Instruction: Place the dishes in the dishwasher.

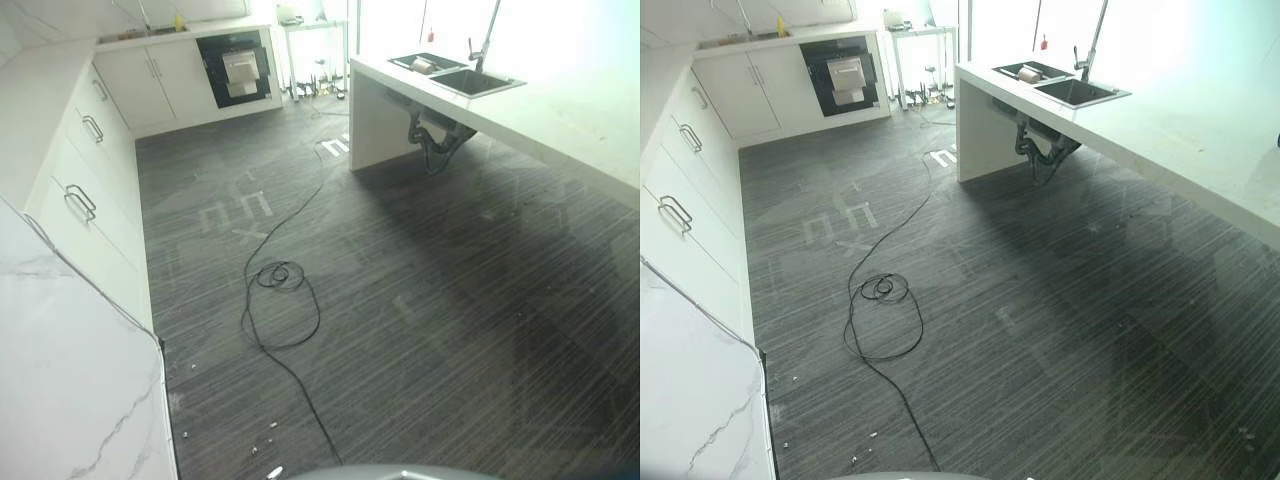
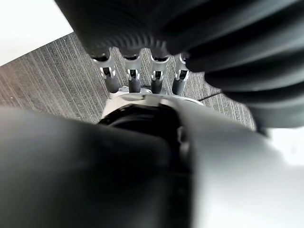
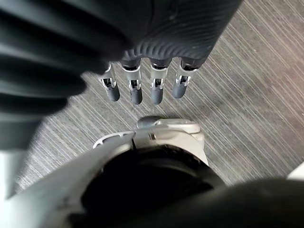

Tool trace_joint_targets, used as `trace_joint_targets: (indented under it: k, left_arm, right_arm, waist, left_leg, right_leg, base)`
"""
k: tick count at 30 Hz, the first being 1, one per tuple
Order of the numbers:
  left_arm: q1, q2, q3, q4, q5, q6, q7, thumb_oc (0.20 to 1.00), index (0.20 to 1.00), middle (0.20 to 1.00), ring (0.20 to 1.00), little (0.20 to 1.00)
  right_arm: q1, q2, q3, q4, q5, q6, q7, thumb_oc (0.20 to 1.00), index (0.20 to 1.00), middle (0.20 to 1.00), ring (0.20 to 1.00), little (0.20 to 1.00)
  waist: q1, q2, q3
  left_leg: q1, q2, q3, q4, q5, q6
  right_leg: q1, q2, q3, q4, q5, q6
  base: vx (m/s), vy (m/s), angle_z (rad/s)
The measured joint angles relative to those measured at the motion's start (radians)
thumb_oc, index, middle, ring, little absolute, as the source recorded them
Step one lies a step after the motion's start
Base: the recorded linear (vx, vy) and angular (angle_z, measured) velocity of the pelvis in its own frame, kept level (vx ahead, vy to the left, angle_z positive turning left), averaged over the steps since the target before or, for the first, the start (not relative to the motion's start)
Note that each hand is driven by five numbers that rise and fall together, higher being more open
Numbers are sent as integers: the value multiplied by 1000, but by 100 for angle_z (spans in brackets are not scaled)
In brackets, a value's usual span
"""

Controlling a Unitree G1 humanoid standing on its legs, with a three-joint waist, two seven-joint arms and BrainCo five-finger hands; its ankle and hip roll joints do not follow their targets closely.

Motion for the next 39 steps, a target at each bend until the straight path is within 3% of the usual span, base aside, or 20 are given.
trace_joint_targets:
  k: [6, 10, 14, 18, 22, 25, 33, 39]
  left_arm:
    - [-24, 29, 21, 0, 1, 12, -19, 1000, 1000, 1000, 1000, 1000]
    - [-23, 32, 19, -17, 1, 4, -22, 1000, 1000, 1000, 1000, 1000]
    - [-24, 30, 6, -42, -17, -64, -22, 1000, 1000, 1000, 1000, 1000]
    - [-8, 30, -23, -122, -30, -125, -3, 1000, 1000, 1000, 1000, 1000]
    - [-13, 12, -67, -374, -58, -250, 1, 1000, 1000, 1000, 1000, 1000]
    - [15, 33, -70, -500, -70, -266, 3, 1000, 1000, 1000, 1000, 1000]
    - [29, 45, -80, -511, -70, -327, 0, 1000, 1000, 1000, 1000, 1000]
    - [35, 57, -81, -506, -70, -329, 1, 1000, 1000, 1000, 1000, 1000]
  right_arm:
    - [-55, 26, 3, -6, 14, -4, 24, 1000, 1000, 1000, 1000, 1000]
    - [-57, 27, 6, -73, 38, -47, 41, 1000, 1000, 1000, 1000, 1000]
    - [-89, 24, 6, -40, 58, -154, 65, 1000, 1000, 1000, 1000, 1000]
    - [-72, 28, 45, -137, 83, -178, 62, 1000, 1000, 1000, 1000, 1000]
    - [-42, 29, 84, -294, 101, -195, 42, 1000, 1000, 1000, 1000, 1000]
    - [-3, 9, 84, -401, 136, -195, 24, 1000, 1000, 1000, 1000, 1000]
    - [-2, 7, 81, -398, 196, -196, 8, 1000, 1000, 1000, 1000, 1000]
    - [10, 4, 83, -437, 196, -198, 6, 1000, 1000, 1000, 1000, 1000]
  waist:
    - [3, -29, 35]
    - [1, -27, 35]
    - [6, -17, 33]
    - [4, -9, 32]
    - [2, -6, 25]
    - [0, -3, 20]
    - [-1, -5, 19]
    - [-3, -16, 14]
  left_leg:
    - [34, -4, -1, -28, 12, 2]
    - [37, -8, 0, -29, 11, 1]
    - [52, -12, -4, -29, 7, -2]
    - [51, -14, -4, -29, 12, 4]
    - [52, -15, -3, -29, 15, 9]
    - [53, -15, -1, -29, 15, 9]
    - [62, -14, 8, -29, 15, 9]
    - [62, -14, 10, -29, 14, 9]
  right_leg:
    - [24, -1, -1, -6, 2, 1]
    - [26, -5, 0, -6, 2, 1]
    - [45, -10, -12, -6, 1, 4]
    - [43, -11, -12, -6, 3, 5]
    - [44, -12, -10, -6, 6, 7]
    - [45, -12, -6, -6, 6, 7]
    - [47, -12, 8, -6, 11, 12]
    - [46, -12, 10, -6, 11, 12]
  base:
    - [11, 0, 0]
    - [27, 15, 1]
    - [33, 14, 6]
    - [0, 0, 0]
    - [-4, 3, -1]
    - [0, 0, 0]
    - [4, -2, -4]
    - [0, 0, 0]
